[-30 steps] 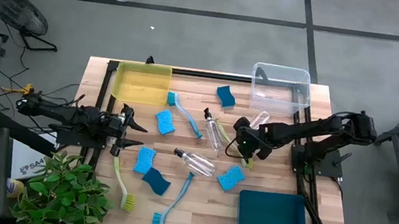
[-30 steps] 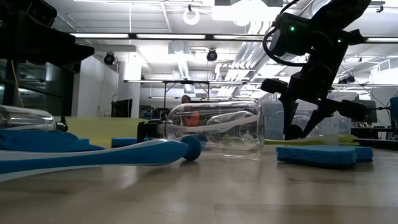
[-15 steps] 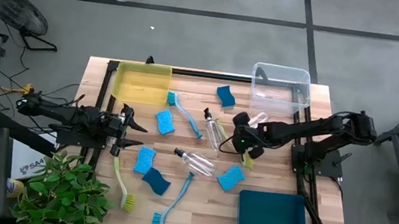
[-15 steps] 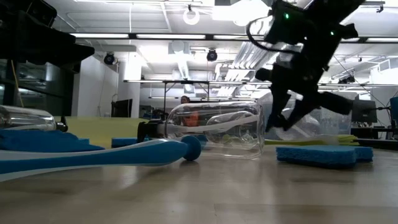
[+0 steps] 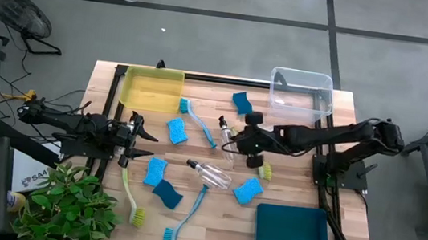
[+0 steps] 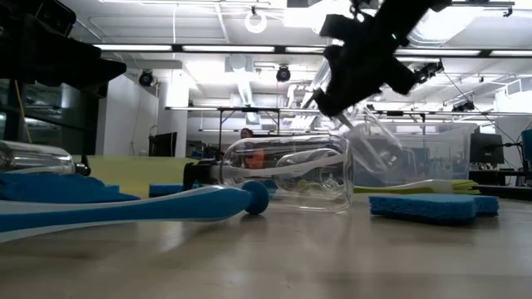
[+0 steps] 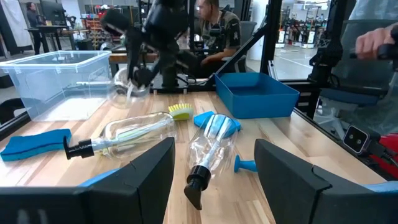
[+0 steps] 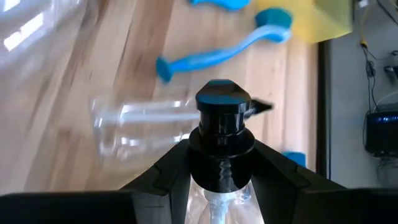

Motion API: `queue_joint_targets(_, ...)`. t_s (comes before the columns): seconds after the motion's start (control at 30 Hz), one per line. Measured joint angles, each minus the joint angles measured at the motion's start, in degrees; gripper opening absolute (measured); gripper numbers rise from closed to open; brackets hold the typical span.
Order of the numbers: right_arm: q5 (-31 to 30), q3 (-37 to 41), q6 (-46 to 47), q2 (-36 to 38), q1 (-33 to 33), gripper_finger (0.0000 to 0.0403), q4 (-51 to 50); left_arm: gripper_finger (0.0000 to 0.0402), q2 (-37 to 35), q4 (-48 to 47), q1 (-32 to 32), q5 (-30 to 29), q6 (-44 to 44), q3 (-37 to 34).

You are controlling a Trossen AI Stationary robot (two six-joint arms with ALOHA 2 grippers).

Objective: Pick & Place Kitchen Sink Supplies
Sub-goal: Put the transparent soap dispenser into the transparent bin

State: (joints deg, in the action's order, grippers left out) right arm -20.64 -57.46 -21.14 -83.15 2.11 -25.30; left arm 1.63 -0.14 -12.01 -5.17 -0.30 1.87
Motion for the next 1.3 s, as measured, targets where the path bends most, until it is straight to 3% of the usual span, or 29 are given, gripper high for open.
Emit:
queue_joint_targets(0.3, -1.5, -5.83, 4.87, 0.25, 0.0, 0.0133, 0.08, 0.0216, 0.0, 0.0, 0.0, 0.0, -0.02, 0.0)
queue_joint_targets(0.7, -13.72, -5.36, 8.32, 10.97, -0.33, 0.0133, 2.89, 0.0216, 0.01, 0.0, 0.0, 0.0, -0.02, 0.0)
queue_joint_targets(0.97, -31.77, -5.36, 15.98, 20.32, -0.35, 0.0133, -1.84, 0.0216, 0.02, -0.01, 0.0, 0.0, -0.01, 0.0)
queue_joint_targets(1.3, -53.21, -2.64, 35.95, 27.92, -3.23, 0.0133, -15.7, 0.0216, 0.02, 0.0, 0.0, 0.0, 0.0, 0.0)
